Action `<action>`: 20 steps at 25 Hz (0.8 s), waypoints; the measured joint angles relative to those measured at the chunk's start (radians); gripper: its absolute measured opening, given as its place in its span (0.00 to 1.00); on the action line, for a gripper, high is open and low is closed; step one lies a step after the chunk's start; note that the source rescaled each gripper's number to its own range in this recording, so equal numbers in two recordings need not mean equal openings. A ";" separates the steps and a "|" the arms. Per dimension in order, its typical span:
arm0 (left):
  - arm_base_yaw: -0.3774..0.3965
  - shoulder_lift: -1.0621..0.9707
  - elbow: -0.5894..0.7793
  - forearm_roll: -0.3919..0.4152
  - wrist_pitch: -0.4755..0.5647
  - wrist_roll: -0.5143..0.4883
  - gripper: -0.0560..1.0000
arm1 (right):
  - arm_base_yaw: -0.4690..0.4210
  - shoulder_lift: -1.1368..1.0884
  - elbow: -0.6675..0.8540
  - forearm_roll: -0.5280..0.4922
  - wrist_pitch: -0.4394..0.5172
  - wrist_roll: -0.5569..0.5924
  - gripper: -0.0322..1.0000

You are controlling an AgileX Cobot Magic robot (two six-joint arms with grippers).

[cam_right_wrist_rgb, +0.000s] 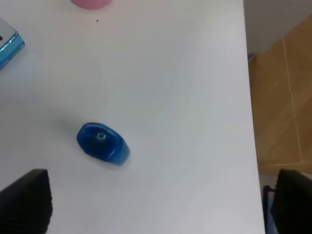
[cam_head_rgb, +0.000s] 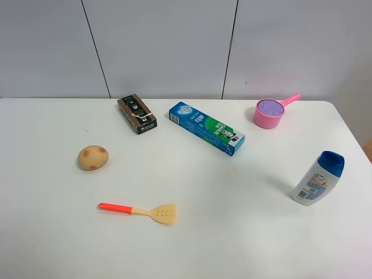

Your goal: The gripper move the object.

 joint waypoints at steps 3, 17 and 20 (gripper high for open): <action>0.000 0.000 0.000 0.000 0.000 0.000 1.00 | 0.000 -0.161 0.110 0.012 -0.001 0.028 0.94; 0.000 0.000 0.000 0.000 0.000 0.000 1.00 | 0.000 -0.390 0.426 0.125 -0.239 -0.074 0.94; 0.000 0.000 0.000 0.000 0.000 0.000 1.00 | 0.000 -0.393 0.426 0.204 -0.218 -0.087 0.94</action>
